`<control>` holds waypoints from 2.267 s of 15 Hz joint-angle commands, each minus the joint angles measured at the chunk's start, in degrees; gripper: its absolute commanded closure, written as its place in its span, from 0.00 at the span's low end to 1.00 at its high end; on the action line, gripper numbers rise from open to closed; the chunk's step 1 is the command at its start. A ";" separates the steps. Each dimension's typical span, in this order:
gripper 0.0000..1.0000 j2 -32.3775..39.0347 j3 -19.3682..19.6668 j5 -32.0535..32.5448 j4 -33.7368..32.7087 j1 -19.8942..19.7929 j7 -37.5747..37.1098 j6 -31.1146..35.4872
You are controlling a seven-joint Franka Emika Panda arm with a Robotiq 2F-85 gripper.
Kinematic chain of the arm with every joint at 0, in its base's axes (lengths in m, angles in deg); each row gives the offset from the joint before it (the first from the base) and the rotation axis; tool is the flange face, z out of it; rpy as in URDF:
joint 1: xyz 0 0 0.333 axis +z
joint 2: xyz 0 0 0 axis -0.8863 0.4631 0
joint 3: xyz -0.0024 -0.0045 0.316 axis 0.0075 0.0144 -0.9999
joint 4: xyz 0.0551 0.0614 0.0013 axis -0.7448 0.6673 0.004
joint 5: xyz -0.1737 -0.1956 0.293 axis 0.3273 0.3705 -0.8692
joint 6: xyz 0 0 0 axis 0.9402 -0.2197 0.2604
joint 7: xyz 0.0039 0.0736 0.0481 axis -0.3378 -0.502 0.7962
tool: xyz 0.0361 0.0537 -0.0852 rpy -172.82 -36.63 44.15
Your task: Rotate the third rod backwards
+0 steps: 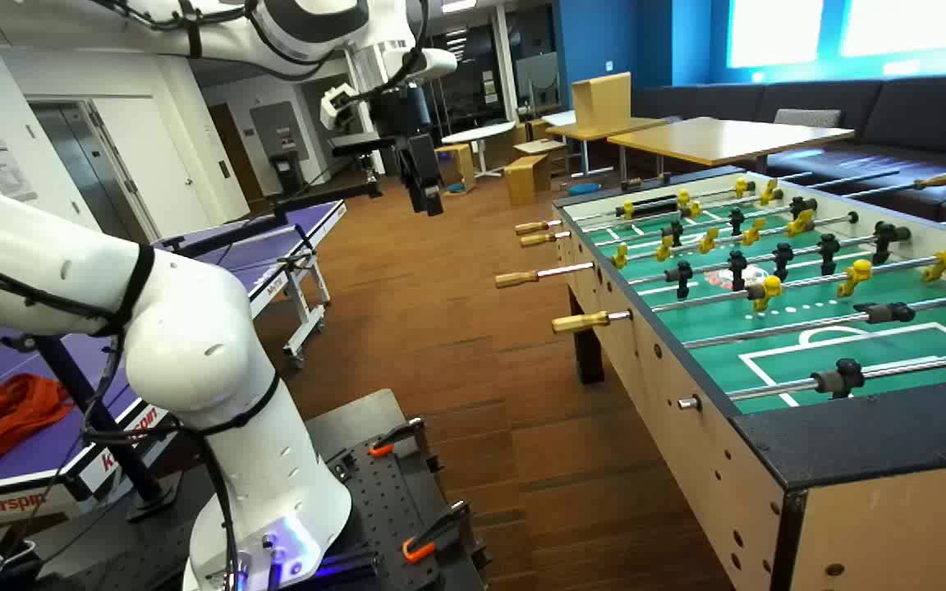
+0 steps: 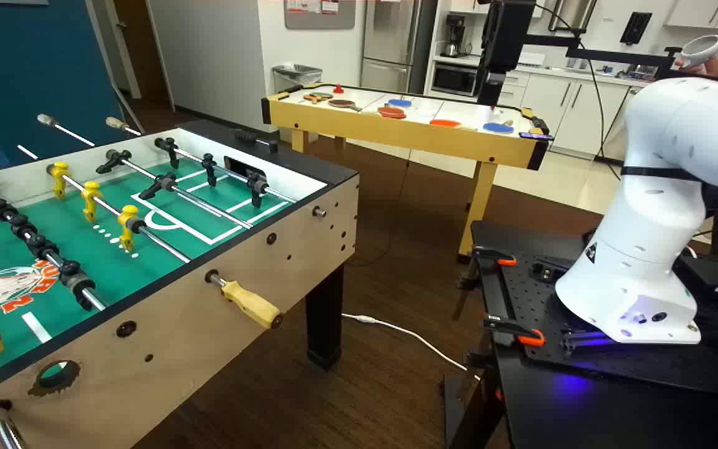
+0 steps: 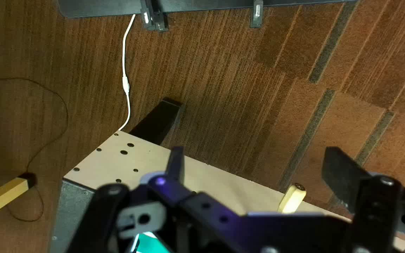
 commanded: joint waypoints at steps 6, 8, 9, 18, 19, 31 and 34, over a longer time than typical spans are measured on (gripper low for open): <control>0.00 1.16 -1.20 1.95 -0.43 -0.26 -0.13 -0.10; 0.00 3.35 -3.31 5.65 -0.87 -0.41 -0.26 -0.52; 0.00 4.63 -4.59 8.15 -0.89 -0.42 -0.46 -0.70; 0.00 21.79 -15.39 33.48 3.83 2.23 -8.97 6.23; 0.00 23.99 -15.85 37.37 4.79 2.65 -10.21 7.73; 0.00 29.32 -14.51 49.91 4.80 7.43 -13.35 6.02; 0.00 34.11 -14.68 60.28 5.00 9.34 -15.08 6.95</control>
